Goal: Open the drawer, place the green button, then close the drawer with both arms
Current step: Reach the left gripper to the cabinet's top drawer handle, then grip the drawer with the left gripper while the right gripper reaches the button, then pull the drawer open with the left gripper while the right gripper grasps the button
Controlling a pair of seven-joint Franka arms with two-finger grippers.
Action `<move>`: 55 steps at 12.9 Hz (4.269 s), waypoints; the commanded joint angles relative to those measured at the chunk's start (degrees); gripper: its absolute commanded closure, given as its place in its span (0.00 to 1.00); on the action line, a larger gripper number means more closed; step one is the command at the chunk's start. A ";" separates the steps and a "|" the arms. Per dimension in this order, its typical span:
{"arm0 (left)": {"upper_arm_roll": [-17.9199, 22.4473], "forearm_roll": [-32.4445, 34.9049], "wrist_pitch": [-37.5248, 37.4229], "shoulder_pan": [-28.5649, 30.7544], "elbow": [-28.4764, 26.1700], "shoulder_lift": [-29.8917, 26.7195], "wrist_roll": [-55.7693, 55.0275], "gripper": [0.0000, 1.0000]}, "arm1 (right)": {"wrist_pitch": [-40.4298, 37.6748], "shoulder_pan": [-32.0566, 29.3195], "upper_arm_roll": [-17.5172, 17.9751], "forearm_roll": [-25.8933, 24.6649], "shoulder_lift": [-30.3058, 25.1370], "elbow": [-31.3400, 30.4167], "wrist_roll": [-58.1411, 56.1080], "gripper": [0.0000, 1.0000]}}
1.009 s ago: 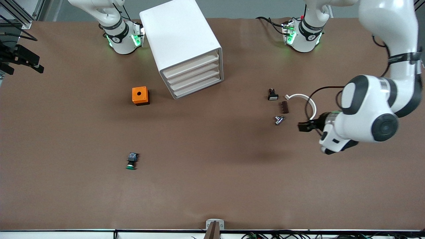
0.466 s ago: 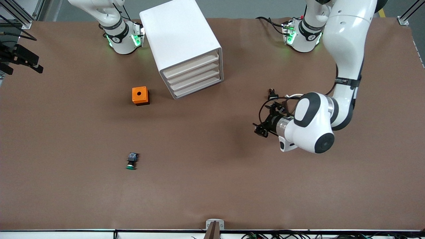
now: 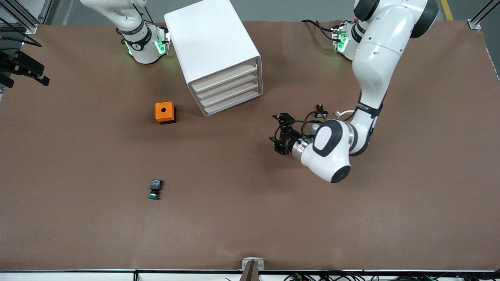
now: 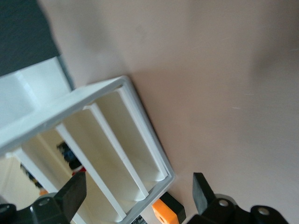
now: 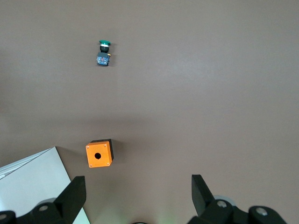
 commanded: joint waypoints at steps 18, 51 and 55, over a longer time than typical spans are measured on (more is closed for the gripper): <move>-3.58 -13.55 -9.26 -10.77 0.63 13.44 -18.37 0.52 | 9.74 -1.01 -0.10 -0.38 18.73 2.31 -1.71 0.00; -2.79 -15.84 -3.63 1.35 2.03 10.90 -0.13 0.01 | 51.68 14.46 0.16 2.35 50.92 0.64 33.88 0.06; -0.24 -9.36 -3.54 0.74 3.53 7.38 27.80 0.01 | 51.68 14.91 0.16 2.26 51.10 0.64 33.88 0.34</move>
